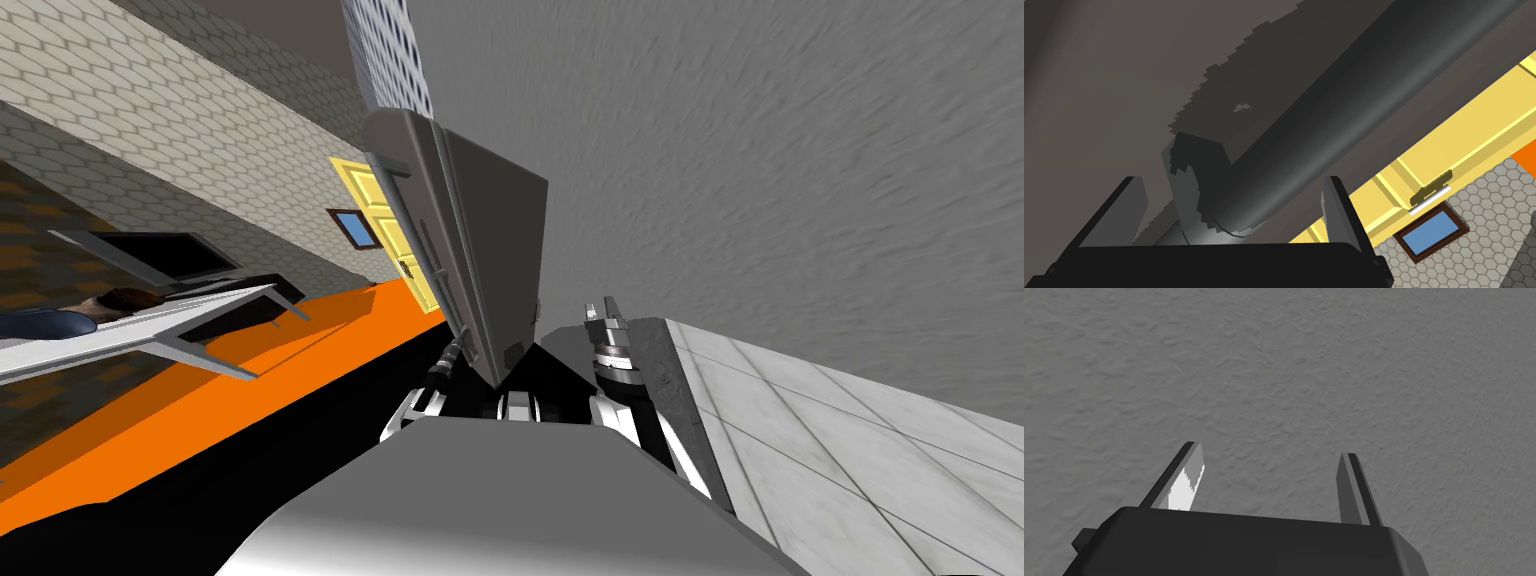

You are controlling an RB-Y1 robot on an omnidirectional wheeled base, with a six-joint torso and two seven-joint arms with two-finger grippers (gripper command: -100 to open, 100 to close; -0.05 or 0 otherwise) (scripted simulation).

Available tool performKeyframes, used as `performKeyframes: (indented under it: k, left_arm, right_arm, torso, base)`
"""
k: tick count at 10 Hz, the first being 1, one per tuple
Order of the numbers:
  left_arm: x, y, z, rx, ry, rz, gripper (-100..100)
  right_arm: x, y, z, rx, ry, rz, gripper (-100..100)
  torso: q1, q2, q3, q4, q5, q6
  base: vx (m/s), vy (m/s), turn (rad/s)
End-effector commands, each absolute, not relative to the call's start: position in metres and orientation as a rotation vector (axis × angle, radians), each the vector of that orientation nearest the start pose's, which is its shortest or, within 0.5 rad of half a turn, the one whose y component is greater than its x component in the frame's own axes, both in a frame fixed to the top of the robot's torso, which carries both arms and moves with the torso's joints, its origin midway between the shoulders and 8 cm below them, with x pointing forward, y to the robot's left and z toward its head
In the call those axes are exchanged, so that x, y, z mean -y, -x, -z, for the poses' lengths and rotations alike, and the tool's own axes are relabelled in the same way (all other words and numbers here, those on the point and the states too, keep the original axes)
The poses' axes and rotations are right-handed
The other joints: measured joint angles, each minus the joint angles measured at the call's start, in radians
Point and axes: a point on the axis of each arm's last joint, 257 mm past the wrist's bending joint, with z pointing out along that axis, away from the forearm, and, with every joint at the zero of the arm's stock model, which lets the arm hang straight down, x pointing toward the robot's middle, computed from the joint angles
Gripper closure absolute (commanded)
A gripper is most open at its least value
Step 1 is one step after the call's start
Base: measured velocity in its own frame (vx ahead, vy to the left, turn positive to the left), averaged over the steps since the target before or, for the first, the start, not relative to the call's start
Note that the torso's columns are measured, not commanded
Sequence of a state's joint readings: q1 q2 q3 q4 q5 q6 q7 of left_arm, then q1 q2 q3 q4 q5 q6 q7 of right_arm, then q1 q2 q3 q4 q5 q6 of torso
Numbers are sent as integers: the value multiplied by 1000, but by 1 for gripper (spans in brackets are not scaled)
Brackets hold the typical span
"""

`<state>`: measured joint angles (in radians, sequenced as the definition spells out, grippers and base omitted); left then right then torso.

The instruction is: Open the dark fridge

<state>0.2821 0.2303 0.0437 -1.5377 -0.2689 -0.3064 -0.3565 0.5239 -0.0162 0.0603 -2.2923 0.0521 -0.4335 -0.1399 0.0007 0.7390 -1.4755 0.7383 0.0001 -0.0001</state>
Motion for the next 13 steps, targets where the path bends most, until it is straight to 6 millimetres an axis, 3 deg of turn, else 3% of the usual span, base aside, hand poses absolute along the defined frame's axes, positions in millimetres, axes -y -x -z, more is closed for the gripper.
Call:
performKeyframes:
  k: [1, 2, 3, 5, 6, 7, 8, 10, 12, 13]
  left_arm:
    - [-319, -464, 288, -1505, 538, 586, -100]
    - [-322, -462, 299, -1524, 551, 578, -100]
    - [-315, -476, 287, -1503, 520, 609, -100]
    - [-318, -479, 304, -1532, 539, 599, -100]
    - [-311, -494, 293, -1512, 509, 627, -100]
    - [-311, -500, 295, -1516, 510, 627, -100]
    - [-315, -497, 308, -1539, 527, 617, -100]
    - [-307, -518, 293, -1515, 492, 647, -100]
    - [-312, -514, 310, -1546, 514, 633, -100]
    - [-307, -529, 298, -1528, 485, 656, -100]
  right_arm:
    - [256, -354, -8, -672, -743, -1431, 0]
    - [256, -354, -8, -672, -743, -1431, 0]
    - [256, -354, -8, -672, -743, -1431, 0]
    - [256, -354, -8, -672, -743, -1431, 0]
    - [256, -354, -8, -672, -743, -1431, 0]
    - [256, -354, -8, -672, -743, -1431, 0]
    - [256, -354, -8, -672, -743, -1431, 0]
    - [256, -354, -8, -672, -743, -1431, 0]
    - [256, -354, -8, -672, -743, -1431, 0]
    - [256, -354, -8, -672, -743, -1431, 0]
  torso:
    - [-1, 1, 1, 0, 0, 0]
    - [-2, 1, 1, 0, 0, 1]
    - [-2, -1, 0, -2, 1, 2]
    - [-3, -3, -1, -1, 1, 4]
    - [-2, -5, -2, -3, 2, 4]
    - [-4, -4, -2, -2, 2, 5]
    - [-5, -5, -2, -2, 2, 6]
    - [-4, -6, -3, -3, 2, 7]
    - [-5, -7, -3, -4, 3, 8]
    - [-3, -9, -5, -5, 4, 8]
  base:
    - [-39, -37, 62]
    - [-17, -13, 4]
    - [-31, -19, 97]
    - [-30, -19, 32]
    - [-40, -30, 91]
    - [-38, -31, 80]
    - [-13, -8, 1]
    - [-42, -27, 85]
    - [-6, -7, -14]
    - [-28, -28, 92]
